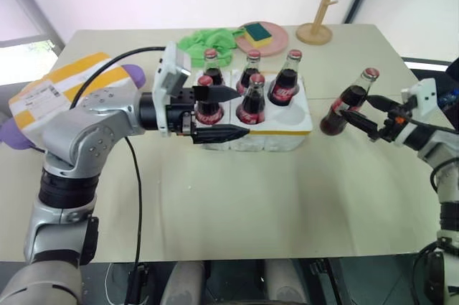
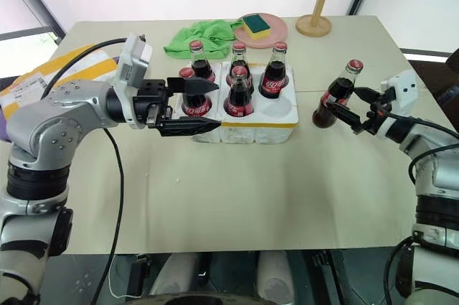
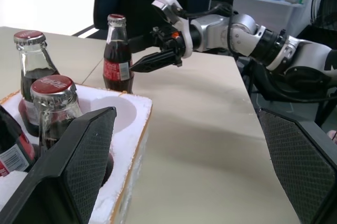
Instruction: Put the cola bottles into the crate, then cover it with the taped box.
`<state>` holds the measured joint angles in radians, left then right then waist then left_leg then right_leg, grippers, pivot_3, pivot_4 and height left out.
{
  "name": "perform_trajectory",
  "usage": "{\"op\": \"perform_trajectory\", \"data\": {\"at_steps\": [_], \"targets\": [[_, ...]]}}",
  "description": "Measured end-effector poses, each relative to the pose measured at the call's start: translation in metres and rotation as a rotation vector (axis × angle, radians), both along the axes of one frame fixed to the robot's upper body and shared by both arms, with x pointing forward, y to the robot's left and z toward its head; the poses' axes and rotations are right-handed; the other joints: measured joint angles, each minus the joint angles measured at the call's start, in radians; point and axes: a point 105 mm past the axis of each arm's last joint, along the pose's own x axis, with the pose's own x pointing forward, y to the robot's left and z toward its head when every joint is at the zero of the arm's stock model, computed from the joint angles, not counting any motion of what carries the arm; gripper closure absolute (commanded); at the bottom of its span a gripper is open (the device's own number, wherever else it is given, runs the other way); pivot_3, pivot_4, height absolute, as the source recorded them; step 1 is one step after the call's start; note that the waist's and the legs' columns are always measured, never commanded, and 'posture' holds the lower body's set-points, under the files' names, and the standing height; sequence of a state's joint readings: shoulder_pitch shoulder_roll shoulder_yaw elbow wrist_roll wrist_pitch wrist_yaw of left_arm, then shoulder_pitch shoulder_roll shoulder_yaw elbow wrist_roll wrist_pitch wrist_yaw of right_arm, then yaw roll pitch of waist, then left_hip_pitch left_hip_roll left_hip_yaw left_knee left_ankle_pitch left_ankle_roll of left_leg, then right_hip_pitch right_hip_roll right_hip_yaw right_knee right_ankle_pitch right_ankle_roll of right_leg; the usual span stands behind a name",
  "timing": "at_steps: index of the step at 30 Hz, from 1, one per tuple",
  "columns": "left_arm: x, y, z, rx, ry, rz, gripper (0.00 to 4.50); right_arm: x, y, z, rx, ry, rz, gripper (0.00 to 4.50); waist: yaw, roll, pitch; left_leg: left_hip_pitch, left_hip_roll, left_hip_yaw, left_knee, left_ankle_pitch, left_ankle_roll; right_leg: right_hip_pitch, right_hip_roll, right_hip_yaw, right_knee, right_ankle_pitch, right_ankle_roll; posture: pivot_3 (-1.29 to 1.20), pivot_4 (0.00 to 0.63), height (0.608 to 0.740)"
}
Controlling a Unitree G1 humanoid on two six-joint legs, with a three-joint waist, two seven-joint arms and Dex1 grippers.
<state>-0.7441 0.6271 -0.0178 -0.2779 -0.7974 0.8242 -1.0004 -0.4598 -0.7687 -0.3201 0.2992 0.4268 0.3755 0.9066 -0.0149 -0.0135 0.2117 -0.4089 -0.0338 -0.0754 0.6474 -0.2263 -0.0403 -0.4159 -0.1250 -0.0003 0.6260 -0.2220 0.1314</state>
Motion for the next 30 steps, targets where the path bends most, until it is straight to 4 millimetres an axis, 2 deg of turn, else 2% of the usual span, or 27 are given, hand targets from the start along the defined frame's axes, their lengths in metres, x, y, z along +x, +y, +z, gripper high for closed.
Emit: {"op": "perform_trajectory", "data": {"at_steps": [11,14,16,17,26,28,30], "targets": [[0.001,0.000,0.000,0.003,0.006,0.006,0.00,0.022,0.013,-0.014,0.010,0.014,0.013,0.03,-0.006,0.000,0.000,0.001,0.000,0.000,0.000,0.000,0.000,0.000,0.000,0.000,0.000,0.000,0.000,0.00,0.150,0.740],[-0.001,0.000,-0.002,0.009,0.011,0.002,0.00,0.026,0.012,-0.015,0.026,0.010,0.003,0.82,-0.005,0.000,0.000,0.001,0.000,0.000,0.000,0.000,0.000,0.001,0.000,0.000,0.000,0.000,0.000,0.00,0.150,0.740],[-0.002,-0.001,-0.002,0.009,0.009,-0.001,0.00,0.027,0.012,-0.014,0.025,0.001,0.002,1.71,-0.006,0.000,0.000,0.001,0.000,0.000,0.000,0.000,0.000,0.001,0.000,0.000,0.000,0.000,0.000,0.00,0.150,0.740],[-0.003,-0.002,-0.002,0.010,0.006,-0.004,0.00,0.027,0.012,-0.014,0.028,0.000,0.003,1.85,-0.006,0.000,0.000,0.001,0.000,0.000,0.000,0.000,0.000,0.001,0.000,0.000,0.000,0.000,0.000,0.00,0.150,0.740],[-0.003,-0.002,-0.002,0.009,0.005,-0.001,0.00,0.027,0.010,-0.012,0.032,0.009,0.010,1.85,-0.006,0.000,0.000,0.001,0.000,0.000,0.000,0.000,0.000,0.001,0.000,0.000,0.000,0.000,0.000,0.00,0.150,0.740],[-0.002,-0.002,-0.002,0.009,0.006,0.000,0.00,0.027,0.008,-0.007,0.038,0.021,0.016,1.85,-0.005,0.001,0.000,0.001,0.000,0.000,0.000,0.000,0.000,0.000,0.000,0.000,0.000,0.000,0.000,0.00,0.150,0.740],[-0.002,-0.001,-0.004,0.009,0.013,0.004,0.00,0.029,0.009,0.006,0.057,0.011,0.026,1.85,-0.008,0.002,0.001,0.000,0.000,0.000,0.000,0.000,0.000,0.000,0.000,0.000,0.000,0.000,0.000,0.00,0.150,0.740]]}}
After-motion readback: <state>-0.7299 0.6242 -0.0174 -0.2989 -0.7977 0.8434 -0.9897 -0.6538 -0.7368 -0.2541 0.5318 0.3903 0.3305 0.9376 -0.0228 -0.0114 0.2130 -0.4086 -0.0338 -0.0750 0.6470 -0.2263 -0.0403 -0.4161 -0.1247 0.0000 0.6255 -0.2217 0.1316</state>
